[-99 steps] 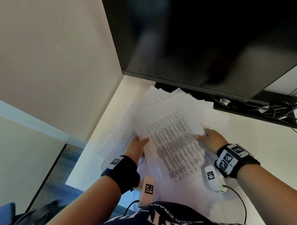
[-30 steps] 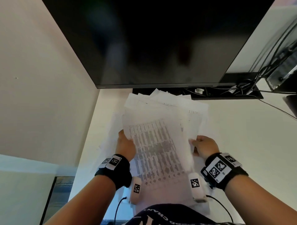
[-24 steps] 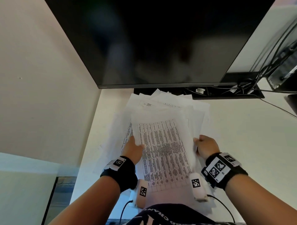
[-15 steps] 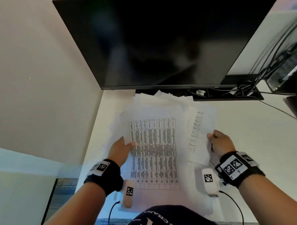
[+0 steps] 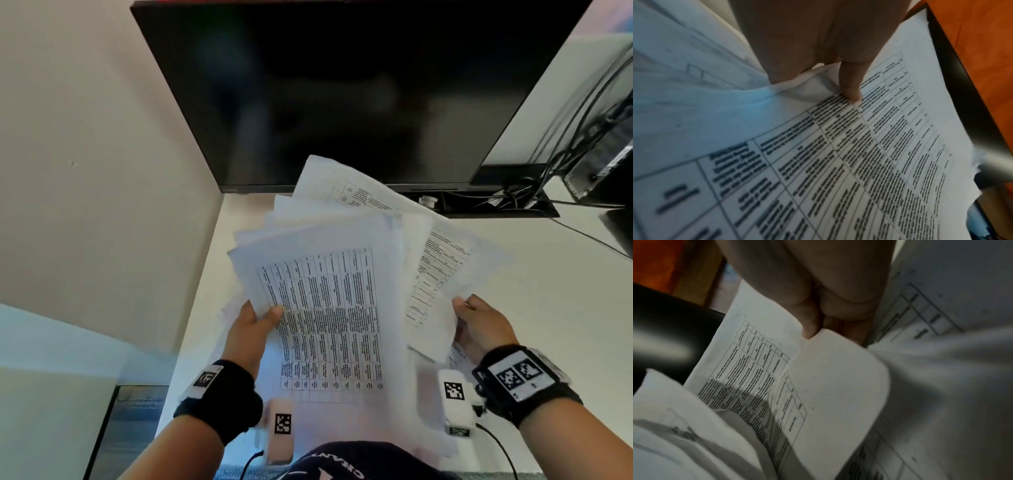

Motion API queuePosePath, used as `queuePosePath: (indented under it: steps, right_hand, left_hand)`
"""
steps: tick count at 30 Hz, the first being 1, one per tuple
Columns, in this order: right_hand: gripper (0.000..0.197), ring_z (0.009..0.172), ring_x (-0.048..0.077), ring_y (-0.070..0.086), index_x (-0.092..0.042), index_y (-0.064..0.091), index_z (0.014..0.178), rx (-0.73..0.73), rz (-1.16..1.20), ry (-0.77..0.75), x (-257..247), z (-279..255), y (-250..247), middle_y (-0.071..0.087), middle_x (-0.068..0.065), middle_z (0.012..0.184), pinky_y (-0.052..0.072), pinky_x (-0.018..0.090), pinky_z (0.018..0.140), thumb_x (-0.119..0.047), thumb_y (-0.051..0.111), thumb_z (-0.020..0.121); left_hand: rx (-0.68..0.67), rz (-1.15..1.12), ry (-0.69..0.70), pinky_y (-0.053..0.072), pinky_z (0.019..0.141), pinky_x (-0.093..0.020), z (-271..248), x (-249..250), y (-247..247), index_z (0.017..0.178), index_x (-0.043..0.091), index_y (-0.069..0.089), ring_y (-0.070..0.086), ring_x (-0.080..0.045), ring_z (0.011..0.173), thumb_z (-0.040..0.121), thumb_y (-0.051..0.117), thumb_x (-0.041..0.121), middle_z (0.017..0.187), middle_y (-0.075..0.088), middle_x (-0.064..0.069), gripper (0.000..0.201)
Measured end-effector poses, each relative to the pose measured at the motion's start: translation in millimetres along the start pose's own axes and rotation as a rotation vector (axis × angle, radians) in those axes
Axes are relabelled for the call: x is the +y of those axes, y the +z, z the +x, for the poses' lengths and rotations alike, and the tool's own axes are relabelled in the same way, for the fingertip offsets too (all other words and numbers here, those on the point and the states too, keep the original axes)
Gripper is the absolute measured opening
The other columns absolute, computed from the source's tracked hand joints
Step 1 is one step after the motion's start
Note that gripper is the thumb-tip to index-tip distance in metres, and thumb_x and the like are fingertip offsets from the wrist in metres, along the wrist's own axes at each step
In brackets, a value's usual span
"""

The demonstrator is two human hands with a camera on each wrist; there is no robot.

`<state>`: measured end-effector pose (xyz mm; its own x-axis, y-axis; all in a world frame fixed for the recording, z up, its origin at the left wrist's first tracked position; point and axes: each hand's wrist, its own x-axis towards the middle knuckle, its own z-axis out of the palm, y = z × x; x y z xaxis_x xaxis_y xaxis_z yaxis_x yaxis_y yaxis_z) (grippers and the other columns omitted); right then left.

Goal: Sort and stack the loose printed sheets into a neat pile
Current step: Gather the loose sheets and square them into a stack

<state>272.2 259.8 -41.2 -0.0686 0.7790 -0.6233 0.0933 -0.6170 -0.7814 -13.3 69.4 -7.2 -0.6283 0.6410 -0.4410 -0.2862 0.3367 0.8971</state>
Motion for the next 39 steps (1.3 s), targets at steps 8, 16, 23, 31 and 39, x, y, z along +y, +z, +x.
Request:
queuePosePath:
  steps: [8, 16, 23, 31, 39]
  right_hand:
    - [0.021, 0.046, 0.02, 0.057, -0.004, 0.051, 0.069, -0.168, -0.164, 0.065, 9, -29, 17, 0.061, 0.011, 0.055, 0.053, 0.028, 0.048, 0.006, 0.053, 0.087]
    - [0.015, 0.044, 0.016, 0.058, 0.002, 0.063, 0.067, -0.51, -0.624, 0.152, 3, -33, -9, 0.063, 0.009, 0.052, 0.047, 0.025, 0.05, 0.011, 0.057, 0.078]
    - [0.021, 0.062, 0.025, 0.065, -0.015, 0.058, 0.103, -0.299, -0.474, 0.037, -45, 12, -15, 0.068, 0.016, 0.078, 0.059, 0.031, 0.06, 0.0, 0.06, 0.088]
    - [0.057, 0.108, 0.016, 0.049, 0.007, 0.048, 0.128, -0.36, -0.61, -0.255, -79, 10, 35, 0.053, 0.012, 0.13, 0.04, 0.013, 0.069, -0.036, 0.057, 0.091]
    - [0.017, 0.088, 0.029, 0.066, -0.018, 0.064, 0.071, -0.31, -0.925, -0.111, -46, 14, 45, 0.069, 0.008, 0.085, 0.053, 0.036, 0.083, -0.009, 0.063, 0.086]
  left_hand:
    - [-0.066, -0.182, -0.111, 0.039, 0.107, -0.041, 2, 5, 38, 0.134, 0.007, 0.052, 0.054, -0.025, 0.124, 0.09, 0.06, 0.019, 0.13, 0.061, -0.007, 0.046]
    - [-0.011, 0.203, -0.058, 0.037, 0.1, -0.032, 5, -1, 67, 0.131, 0.011, 0.052, 0.051, -0.021, 0.125, 0.096, 0.056, 0.027, 0.125, 0.06, 0.0, 0.039]
    - [-0.002, 0.4, -0.057, 0.04, 0.107, -0.043, -6, -11, 67, 0.136, 0.014, 0.048, 0.053, -0.024, 0.126, 0.091, 0.057, 0.042, 0.131, 0.06, -0.002, 0.053]
    - [-0.007, 0.297, -0.018, 0.047, 0.092, -0.038, -44, 5, 52, 0.097, 0.007, 0.068, 0.066, -0.027, 0.097, 0.092, 0.061, 0.023, 0.099, 0.072, -0.013, 0.018]
    - [0.285, 0.301, -0.065, 0.037, 0.086, -0.029, -22, 4, 2, 0.126, 0.01, 0.054, 0.055, -0.02, 0.1, 0.096, 0.056, 0.022, 0.111, 0.062, -0.006, 0.033]
